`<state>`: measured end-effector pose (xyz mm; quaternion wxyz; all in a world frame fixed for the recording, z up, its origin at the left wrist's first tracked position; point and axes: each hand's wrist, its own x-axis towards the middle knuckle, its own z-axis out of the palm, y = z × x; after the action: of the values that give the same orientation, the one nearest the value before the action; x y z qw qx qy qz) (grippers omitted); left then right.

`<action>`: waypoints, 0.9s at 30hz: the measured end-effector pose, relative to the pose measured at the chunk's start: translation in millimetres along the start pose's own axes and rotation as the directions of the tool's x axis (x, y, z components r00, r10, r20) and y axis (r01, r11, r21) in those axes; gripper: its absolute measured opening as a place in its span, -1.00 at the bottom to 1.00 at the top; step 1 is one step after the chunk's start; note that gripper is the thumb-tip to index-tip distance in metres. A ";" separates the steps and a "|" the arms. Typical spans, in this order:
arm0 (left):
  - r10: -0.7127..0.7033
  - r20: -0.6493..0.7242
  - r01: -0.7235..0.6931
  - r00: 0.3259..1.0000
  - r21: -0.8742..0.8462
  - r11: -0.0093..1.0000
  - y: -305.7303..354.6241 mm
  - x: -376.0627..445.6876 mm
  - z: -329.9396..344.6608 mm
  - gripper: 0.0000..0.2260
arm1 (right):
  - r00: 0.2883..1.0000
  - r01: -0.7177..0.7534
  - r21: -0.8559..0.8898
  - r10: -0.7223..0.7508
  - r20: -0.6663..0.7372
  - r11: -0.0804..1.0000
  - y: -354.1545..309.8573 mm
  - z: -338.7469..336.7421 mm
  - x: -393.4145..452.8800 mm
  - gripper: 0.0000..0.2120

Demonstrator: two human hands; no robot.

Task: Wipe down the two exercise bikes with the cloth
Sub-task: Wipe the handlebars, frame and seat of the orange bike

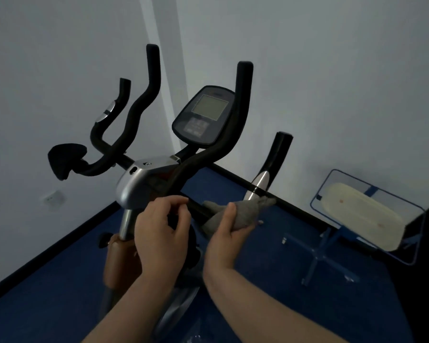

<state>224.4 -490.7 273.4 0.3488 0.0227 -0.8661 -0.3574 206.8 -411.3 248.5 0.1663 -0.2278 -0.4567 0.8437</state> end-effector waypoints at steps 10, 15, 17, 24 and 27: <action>0.034 0.018 -0.033 0.999 -0.069 0.997 2.4 -0.3 -1.6 -0.90 | 0.993 0.117 -0.092 -0.117 0.000 0.989 -45.0 -21.0 34.5 -0.64; 0.077 0.006 -0.076 0.997 -0.080 0.994 -1.2 0.0 -1.6 -0.90 | 0.957 0.288 -0.334 -0.277 0.080 0.898 -30.2 -8.7 24.6 -0.51; 0.077 0.006 -0.076 0.997 -0.088 0.993 -2.2 0.5 -1.2 -0.89 | 0.910 0.414 -0.457 -0.346 0.230 0.787 -24.5 -18.2 15.3 -0.38; 0.046 -0.074 -0.051 0.996 -0.072 0.996 -3.2 -4.7 -2.9 -0.87 | 0.502 0.786 -0.547 -0.219 0.836 -0.288 -59.2 -51.1 34.2 -0.42; -0.038 -0.135 0.038 0.990 -0.007 0.999 -8.0 -11.3 -4.5 -0.86 | 0.415 0.803 -0.364 0.004 0.910 -0.472 -61.6 -43.6 27.6 -0.47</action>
<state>234.1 -496.1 263.9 0.3997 0.0626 -0.8391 -0.3636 211.5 -335.0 273.3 0.1703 0.2290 -0.9582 0.0209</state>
